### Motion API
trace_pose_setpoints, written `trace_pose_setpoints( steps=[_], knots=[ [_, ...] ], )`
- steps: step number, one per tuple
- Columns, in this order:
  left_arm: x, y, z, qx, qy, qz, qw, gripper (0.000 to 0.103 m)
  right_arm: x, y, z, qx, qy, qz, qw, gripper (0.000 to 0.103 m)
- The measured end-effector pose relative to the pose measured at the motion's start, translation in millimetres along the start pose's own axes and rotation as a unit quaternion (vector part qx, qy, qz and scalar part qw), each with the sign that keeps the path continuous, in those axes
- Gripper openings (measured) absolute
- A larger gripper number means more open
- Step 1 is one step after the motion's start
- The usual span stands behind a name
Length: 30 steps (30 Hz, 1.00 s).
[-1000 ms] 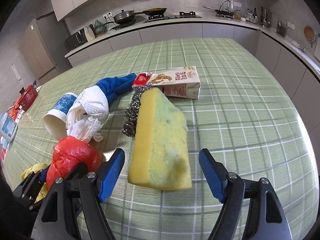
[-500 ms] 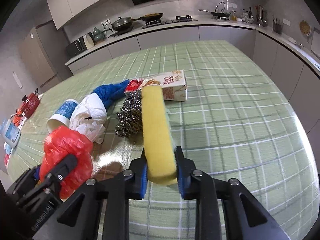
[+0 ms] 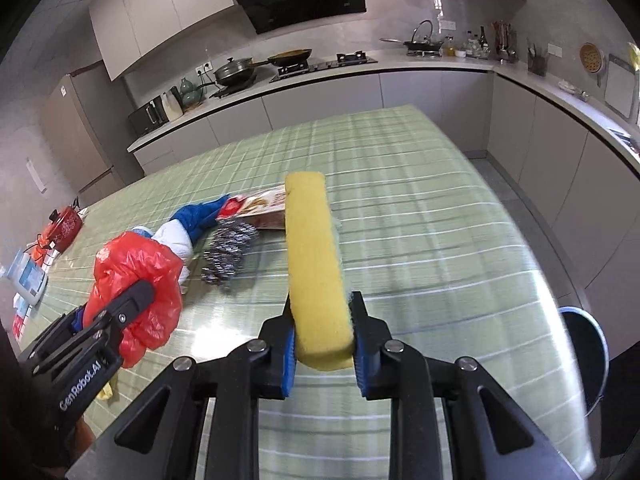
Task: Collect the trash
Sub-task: 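Carry the red bag and yellow sponge over the black bucket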
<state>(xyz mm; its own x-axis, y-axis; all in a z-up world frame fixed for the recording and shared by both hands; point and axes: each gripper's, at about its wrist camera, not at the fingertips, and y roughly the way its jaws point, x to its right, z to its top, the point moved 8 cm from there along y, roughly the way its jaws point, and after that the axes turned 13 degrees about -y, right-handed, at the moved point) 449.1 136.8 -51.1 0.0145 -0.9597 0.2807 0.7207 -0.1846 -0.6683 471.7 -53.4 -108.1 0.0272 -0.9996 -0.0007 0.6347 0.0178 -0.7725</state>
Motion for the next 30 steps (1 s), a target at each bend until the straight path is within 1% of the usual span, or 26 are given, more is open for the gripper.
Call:
trace_pose_setpoints(
  steps=[5,7,10,13,16,20,24,26,30],
  knots=[
    [27,-1,-14,-0.004,0.007,-0.012,0.9999,0.042,40,-20,-13,0.003,0.018,-0.017,1.0,0.025],
    [41,0,-17,-0.01,0.018,-0.02,0.9996,0.042,53,-28,-19,0.006,0.03,-0.025,0.999,0.025],
    [62,0,-20,-0.015,0.039,-0.037,0.9984,0.042,78,-44,-28,0.013,0.055,-0.049,0.997,0.025],
    [85,2,-25,-0.017,0.065,-0.061,0.9959,0.042,95,-56,-39,0.012,0.075,-0.079,0.994,0.025],
    [102,6,-36,-0.035,0.068,-0.085,0.9935,0.042,115,-67,-56,0.002,0.097,-0.103,0.99,0.025],
    [128,9,-54,-0.055,0.085,-0.108,0.9889,0.042,141,-84,-78,-0.005,0.123,-0.128,0.984,0.025],
    [158,4,-69,-0.067,0.098,-0.123,0.9853,0.042,167,-105,-93,-0.003,0.144,-0.146,0.979,0.025],
    [174,-1,-75,-0.065,0.106,-0.13,0.9837,0.042,180,-114,-98,0.0,0.149,-0.155,0.977,0.025],
    [216,-5,-88,-0.061,0.118,-0.139,0.9813,0.042,225,-129,-116,0.001,0.161,-0.165,0.973,0.025]
  ],
)
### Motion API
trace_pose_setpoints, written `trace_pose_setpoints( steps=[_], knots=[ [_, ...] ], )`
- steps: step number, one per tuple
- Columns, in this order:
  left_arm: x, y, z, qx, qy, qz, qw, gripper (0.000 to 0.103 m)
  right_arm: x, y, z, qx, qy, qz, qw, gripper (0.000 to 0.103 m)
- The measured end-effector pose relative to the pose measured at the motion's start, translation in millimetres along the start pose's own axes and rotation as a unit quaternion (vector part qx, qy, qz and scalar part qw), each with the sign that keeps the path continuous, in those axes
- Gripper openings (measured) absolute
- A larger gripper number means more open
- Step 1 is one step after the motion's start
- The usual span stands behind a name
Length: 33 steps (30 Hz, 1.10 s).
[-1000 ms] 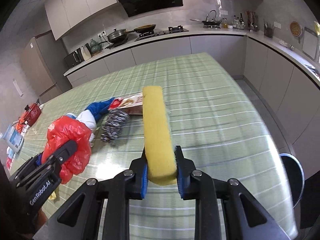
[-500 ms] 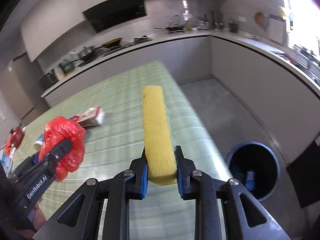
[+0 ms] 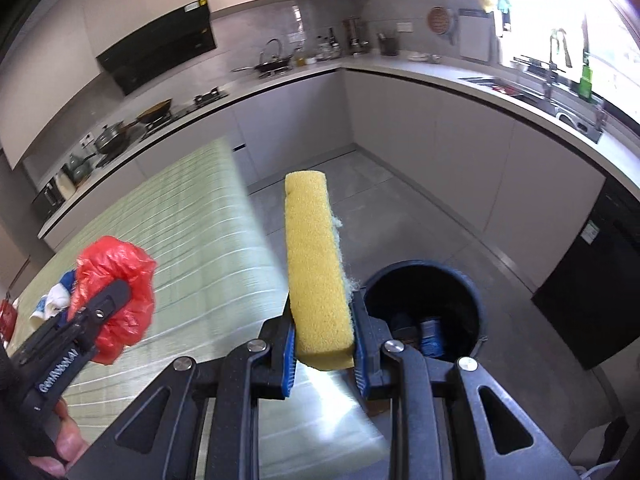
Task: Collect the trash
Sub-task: 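Carry the red bag and yellow sponge over the black bucket, then open both tools to drop the red bag and sponge into bucket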
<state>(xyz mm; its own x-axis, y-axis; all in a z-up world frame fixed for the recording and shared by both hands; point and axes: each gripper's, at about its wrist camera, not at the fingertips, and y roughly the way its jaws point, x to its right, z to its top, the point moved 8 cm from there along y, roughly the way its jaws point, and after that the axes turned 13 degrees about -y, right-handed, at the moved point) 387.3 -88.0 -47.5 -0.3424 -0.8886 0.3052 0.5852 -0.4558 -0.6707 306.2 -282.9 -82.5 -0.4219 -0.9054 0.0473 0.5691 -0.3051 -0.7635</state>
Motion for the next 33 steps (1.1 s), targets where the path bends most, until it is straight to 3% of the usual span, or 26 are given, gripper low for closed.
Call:
trace_pose_setpoints(
  steps=[13,18,26,27,30,33],
  knots=[
    [141,82,-44,-0.047,-0.025,0.025,0.9983,0.042,151,76,-20,-0.068,-0.014,0.041,0.997,0.025],
    [155,121,-70,-0.073,-0.028,0.063,0.995,0.042,168,113,-36,-0.097,-0.028,0.067,0.993,0.025],
    [146,169,-101,-0.115,-0.034,0.121,0.9854,0.046,174,171,-53,-0.13,-0.061,0.095,0.985,0.026],
    [145,172,-103,-0.121,-0.035,0.127,0.9839,0.049,177,176,-53,-0.131,-0.063,0.095,0.985,0.03],
    [146,182,-106,-0.123,-0.03,0.148,0.9809,0.057,180,186,-51,-0.133,-0.069,0.094,0.984,0.062],
    [149,184,-100,-0.117,-0.028,0.162,0.9794,0.067,186,188,-46,-0.127,-0.061,0.084,0.986,0.064]
  ],
)
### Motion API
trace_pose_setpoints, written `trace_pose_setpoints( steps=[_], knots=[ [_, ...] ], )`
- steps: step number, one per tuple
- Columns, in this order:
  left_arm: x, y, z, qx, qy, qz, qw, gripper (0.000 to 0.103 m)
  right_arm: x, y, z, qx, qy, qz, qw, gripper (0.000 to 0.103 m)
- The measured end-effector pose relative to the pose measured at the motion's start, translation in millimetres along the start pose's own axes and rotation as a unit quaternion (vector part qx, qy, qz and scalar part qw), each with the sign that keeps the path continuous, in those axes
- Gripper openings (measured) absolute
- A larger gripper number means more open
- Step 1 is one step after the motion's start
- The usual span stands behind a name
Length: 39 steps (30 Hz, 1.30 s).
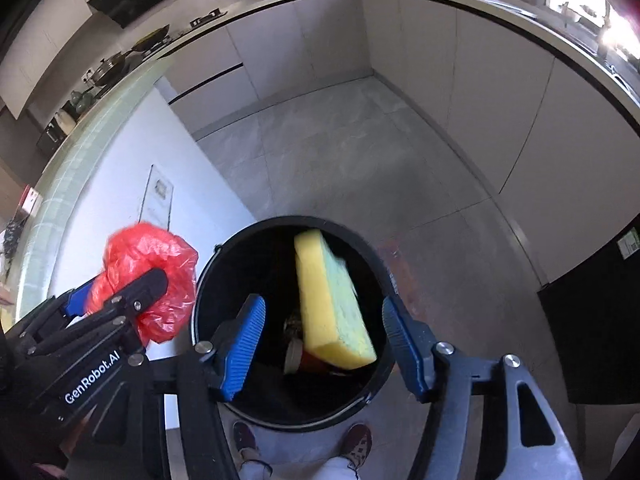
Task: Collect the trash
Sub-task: 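Open both tools to drop the red bag and sponge into bucket, then move both tools back toward the cup and scrubber on the island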
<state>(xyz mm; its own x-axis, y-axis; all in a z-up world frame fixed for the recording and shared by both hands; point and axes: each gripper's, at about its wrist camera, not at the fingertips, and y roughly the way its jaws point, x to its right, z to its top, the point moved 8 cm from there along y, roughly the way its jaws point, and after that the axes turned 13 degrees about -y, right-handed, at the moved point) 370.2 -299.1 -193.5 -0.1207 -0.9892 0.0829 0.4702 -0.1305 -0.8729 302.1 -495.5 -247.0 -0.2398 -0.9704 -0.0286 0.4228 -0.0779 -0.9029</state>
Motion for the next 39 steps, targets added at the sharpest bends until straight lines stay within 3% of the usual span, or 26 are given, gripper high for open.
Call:
trace_pose_setpoints(
  steps=[6,11,18,27,39],
  knots=[
    [4,-23,13,0.03,0.005,0.004,0.9995,0.077,6,-38,18,0.049,0.02,-0.02,0.998,0.064],
    [-3,-53,26,0.043,-0.005,-0.024,0.9988,0.078,-3,-75,33,0.079,0.015,-0.044,0.996,0.064],
    [-48,-119,62,0.097,-0.03,-0.052,0.9935,0.078,-56,-117,56,0.109,0.006,-0.035,0.993,0.064],
    [-202,-156,83,0.131,-0.097,-0.007,0.9866,0.079,-211,-132,89,0.128,-0.052,0.01,0.99,0.065],
    [-386,-167,98,0.151,-0.142,0.046,0.9773,0.079,-404,-118,96,0.143,-0.09,0.054,0.984,0.066]
  ],
)
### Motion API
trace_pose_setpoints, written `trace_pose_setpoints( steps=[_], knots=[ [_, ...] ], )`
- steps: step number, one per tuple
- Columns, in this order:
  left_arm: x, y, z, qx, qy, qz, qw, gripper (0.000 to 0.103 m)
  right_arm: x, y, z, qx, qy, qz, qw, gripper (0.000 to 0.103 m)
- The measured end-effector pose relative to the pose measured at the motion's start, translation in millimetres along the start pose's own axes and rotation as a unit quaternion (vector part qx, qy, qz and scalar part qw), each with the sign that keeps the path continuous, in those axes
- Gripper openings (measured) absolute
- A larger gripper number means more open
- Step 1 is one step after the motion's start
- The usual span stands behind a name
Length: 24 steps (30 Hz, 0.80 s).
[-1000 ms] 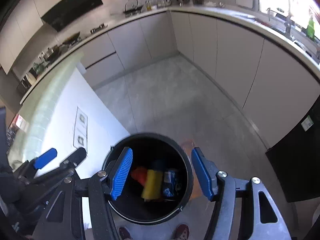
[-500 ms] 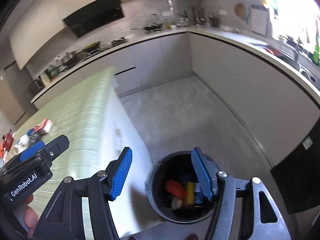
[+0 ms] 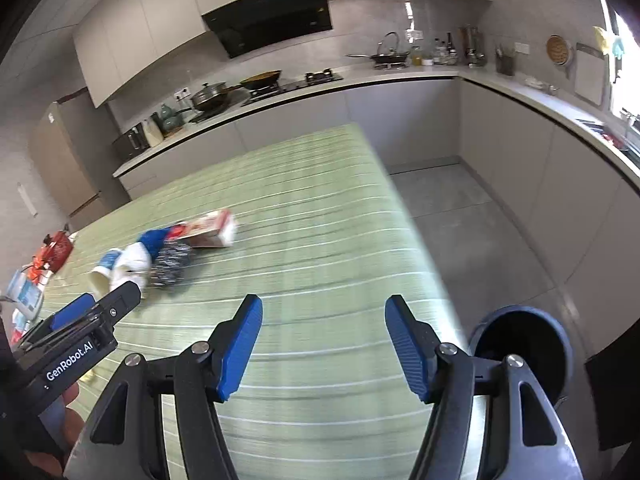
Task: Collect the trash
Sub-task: 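Move both tools back toward the cup and scrubber on the island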
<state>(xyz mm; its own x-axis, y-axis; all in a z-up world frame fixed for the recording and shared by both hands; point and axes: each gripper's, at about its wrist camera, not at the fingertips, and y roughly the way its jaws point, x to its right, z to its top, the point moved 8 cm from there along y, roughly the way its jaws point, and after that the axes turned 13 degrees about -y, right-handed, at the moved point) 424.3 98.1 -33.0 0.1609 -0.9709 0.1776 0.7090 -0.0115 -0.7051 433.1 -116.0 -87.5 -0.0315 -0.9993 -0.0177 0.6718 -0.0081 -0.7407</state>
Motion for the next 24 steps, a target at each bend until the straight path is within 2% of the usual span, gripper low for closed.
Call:
trace_pose_setpoints(
  steps=[3,9,14,17,24],
  knots=[
    [-32,4,13,0.007,-0.005,0.016,0.9998,0.079,-35,10,7,-0.002,-0.011,0.011,1.0,0.066],
    [-85,14,32,0.014,-0.045,0.041,0.9981,0.079,-79,27,23,-0.008,-0.046,0.032,0.998,0.066],
    [-116,23,44,0.016,-0.077,0.073,0.9942,0.079,-97,49,37,-0.009,-0.065,0.062,0.996,0.066],
    [-130,27,53,0.024,-0.081,0.096,0.9918,0.079,-110,59,44,-0.012,-0.077,0.081,0.994,0.066],
    [-151,44,66,0.018,-0.087,0.104,0.9907,0.079,-125,75,50,-0.02,-0.08,0.086,0.993,0.066]
  ],
)
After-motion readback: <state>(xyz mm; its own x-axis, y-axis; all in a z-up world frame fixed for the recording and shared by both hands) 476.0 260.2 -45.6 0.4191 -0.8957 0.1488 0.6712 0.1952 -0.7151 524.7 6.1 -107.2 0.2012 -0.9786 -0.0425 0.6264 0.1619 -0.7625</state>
